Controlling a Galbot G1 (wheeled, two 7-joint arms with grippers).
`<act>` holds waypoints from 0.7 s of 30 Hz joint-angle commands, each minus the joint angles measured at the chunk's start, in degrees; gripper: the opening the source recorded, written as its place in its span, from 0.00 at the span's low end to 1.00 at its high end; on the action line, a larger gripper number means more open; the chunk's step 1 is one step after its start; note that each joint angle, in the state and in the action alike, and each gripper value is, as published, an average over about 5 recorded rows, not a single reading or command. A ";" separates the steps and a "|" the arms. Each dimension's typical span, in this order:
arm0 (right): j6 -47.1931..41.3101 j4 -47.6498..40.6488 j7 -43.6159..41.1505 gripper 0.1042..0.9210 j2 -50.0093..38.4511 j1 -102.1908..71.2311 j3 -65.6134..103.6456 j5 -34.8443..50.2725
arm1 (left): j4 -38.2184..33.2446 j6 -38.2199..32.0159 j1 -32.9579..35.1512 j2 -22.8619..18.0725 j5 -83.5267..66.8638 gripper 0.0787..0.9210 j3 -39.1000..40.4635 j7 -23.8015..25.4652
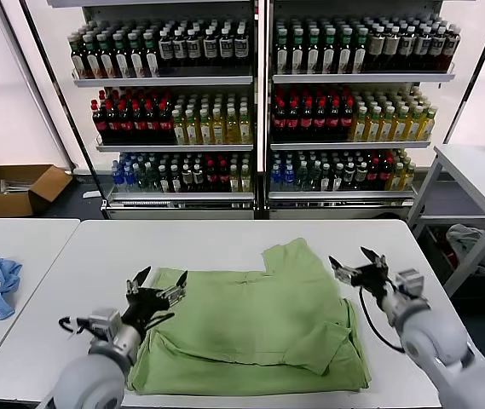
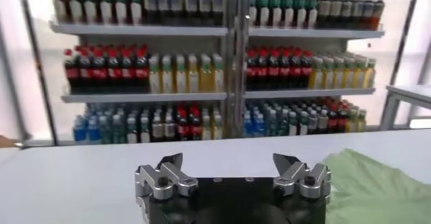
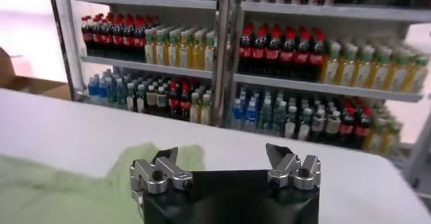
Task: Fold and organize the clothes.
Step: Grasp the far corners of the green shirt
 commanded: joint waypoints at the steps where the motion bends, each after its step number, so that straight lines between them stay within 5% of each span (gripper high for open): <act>1: -4.54 -24.68 -3.28 0.88 10.82 22.56 -15.15 0.67 | 16.33 9.34 -14.66 0.59 -5.90 0.88 3.19 9.14; 21: -6.36 -26.26 -4.32 0.88 11.20 20.05 -14.98 -3.09 | 27.62 9.65 -18.63 -0.88 -4.34 0.88 6.48 9.79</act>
